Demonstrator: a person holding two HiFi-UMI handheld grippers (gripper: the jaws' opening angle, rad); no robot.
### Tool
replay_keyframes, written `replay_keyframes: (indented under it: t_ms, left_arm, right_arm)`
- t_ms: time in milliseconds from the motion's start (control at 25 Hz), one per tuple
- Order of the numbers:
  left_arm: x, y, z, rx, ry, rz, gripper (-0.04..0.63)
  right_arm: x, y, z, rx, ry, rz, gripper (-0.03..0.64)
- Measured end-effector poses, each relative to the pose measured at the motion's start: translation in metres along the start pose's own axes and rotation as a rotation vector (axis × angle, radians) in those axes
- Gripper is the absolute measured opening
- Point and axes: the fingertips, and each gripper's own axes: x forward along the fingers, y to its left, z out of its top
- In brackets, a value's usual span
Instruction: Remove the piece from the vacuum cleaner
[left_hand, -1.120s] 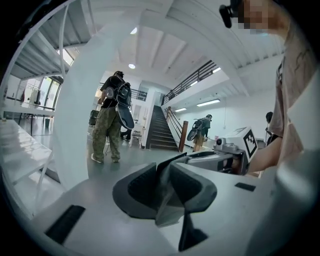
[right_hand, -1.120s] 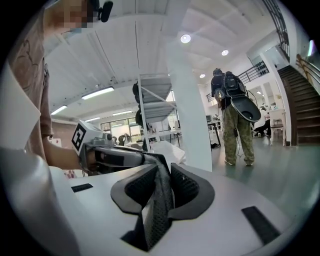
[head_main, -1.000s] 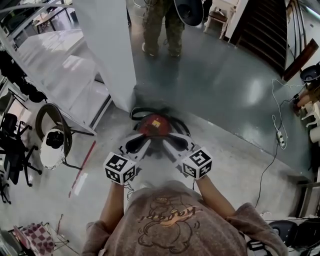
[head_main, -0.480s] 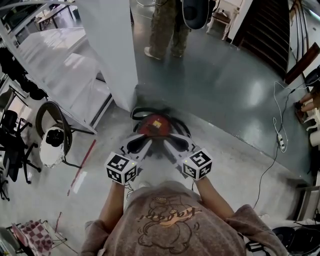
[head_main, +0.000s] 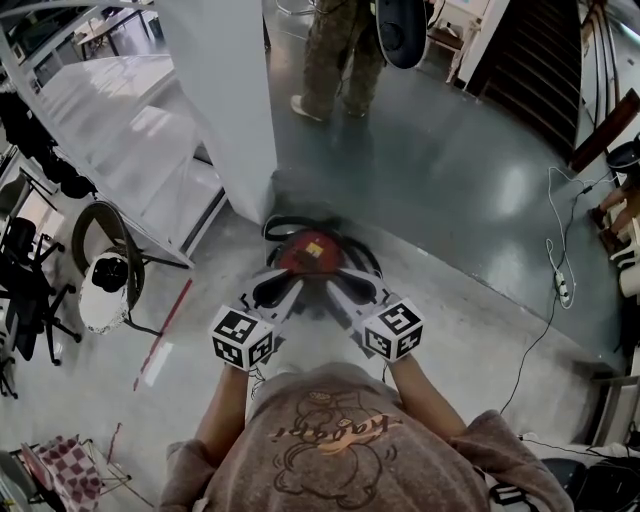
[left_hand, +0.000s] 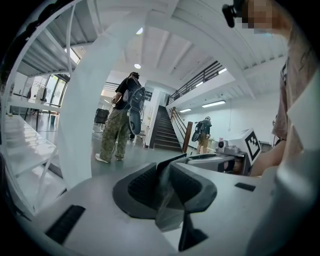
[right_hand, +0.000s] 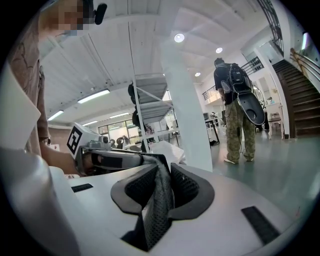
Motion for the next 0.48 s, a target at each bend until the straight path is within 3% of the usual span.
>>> replay_keyframes:
  t_ms: [480]
  left_arm:
    - [-0.0028,-0.0035,-0.0032,-0.007,-0.001,0.017,0.086]
  right_arm:
    - [-0.0031,0.0024,-0.0038,0.011,0.002,0.01,0.074]
